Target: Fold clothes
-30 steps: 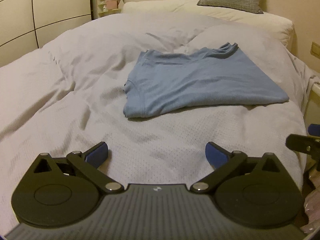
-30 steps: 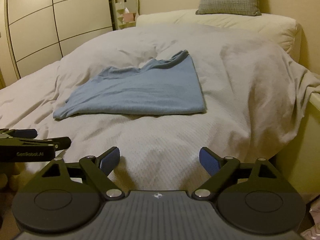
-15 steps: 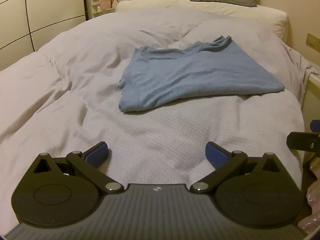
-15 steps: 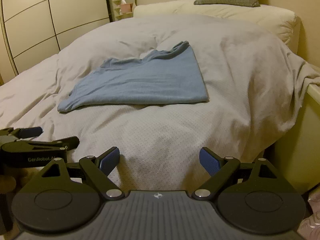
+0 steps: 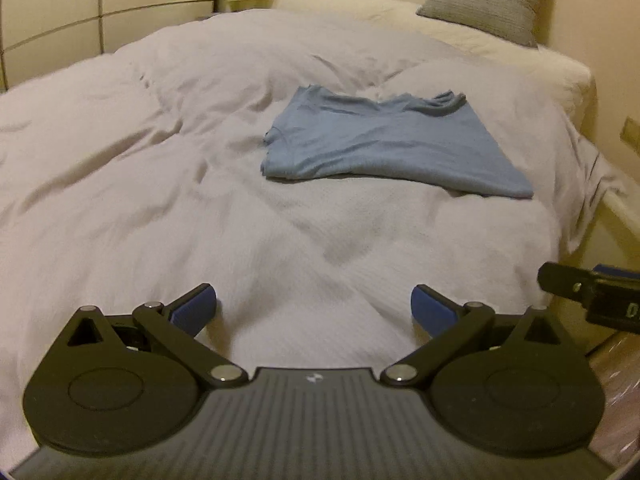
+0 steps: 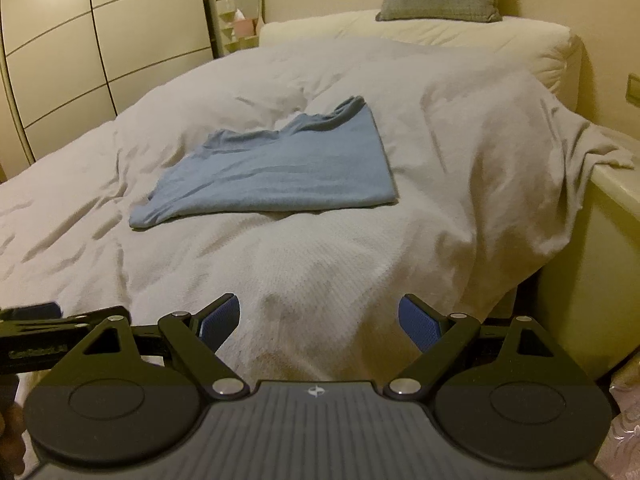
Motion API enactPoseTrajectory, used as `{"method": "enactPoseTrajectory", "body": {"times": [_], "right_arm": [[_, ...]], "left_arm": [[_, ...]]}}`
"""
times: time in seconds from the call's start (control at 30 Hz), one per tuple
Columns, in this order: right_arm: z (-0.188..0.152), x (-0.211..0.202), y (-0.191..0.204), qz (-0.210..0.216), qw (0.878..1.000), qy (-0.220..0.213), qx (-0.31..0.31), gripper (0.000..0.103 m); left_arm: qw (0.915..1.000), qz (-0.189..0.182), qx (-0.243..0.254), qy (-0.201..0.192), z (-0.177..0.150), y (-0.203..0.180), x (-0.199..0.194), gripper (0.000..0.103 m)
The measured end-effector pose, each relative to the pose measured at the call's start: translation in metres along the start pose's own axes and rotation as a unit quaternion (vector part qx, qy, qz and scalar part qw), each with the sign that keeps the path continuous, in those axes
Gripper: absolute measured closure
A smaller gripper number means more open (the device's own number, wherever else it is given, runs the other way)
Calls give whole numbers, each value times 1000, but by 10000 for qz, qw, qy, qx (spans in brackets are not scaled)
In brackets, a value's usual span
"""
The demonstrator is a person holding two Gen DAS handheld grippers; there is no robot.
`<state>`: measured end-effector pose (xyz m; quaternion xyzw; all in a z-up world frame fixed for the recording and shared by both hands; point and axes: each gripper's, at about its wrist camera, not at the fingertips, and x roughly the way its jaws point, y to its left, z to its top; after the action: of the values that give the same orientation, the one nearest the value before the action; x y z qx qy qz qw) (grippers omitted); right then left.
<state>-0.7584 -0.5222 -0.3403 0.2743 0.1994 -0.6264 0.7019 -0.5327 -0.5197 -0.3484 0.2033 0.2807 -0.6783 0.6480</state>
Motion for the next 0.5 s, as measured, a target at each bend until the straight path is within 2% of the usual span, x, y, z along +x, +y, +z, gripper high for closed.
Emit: {"method": "enactPoseTrajectory", "body": {"times": [0.1,0.5], "right_arm": [[0,-8,0,12,10000,-9,5,15],[-7,-48,-1,-81,9999,-140,-39,14]], "left_arm": [[9999,-31,-89,-56,-3,0,-12,1],[9994,59,87,-333,-7,-1,-49,1]]}}
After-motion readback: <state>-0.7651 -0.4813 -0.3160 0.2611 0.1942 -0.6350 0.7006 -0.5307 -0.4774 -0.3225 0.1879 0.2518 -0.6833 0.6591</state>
